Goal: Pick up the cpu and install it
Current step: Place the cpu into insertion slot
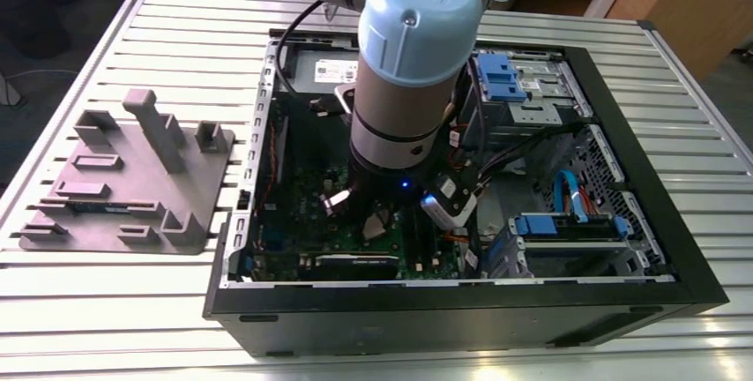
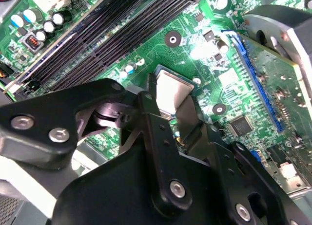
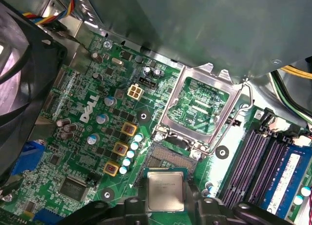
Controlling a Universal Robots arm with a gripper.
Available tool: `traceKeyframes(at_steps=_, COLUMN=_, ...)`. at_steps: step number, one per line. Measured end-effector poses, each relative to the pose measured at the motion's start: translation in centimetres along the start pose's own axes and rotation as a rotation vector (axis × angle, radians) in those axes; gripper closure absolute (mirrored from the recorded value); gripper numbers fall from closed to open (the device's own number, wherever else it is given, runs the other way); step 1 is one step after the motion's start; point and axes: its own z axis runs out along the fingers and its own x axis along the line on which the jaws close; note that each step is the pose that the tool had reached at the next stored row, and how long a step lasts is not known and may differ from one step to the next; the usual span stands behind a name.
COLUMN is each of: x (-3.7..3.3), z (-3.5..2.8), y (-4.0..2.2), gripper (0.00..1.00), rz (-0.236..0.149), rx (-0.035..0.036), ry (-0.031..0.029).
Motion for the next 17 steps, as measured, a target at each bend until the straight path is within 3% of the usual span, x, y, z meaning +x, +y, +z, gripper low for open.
traceKeyframes(at_steps=2, x=0.0, z=0.0, y=0.0, gripper=0.51, rz=0.0, rx=0.0, ry=0.0)
traceKeyframes(at_steps=17, x=0.08, z=0.08, y=0.03, gripper=0.51, rz=0.0, rx=0.0, ry=0.0)
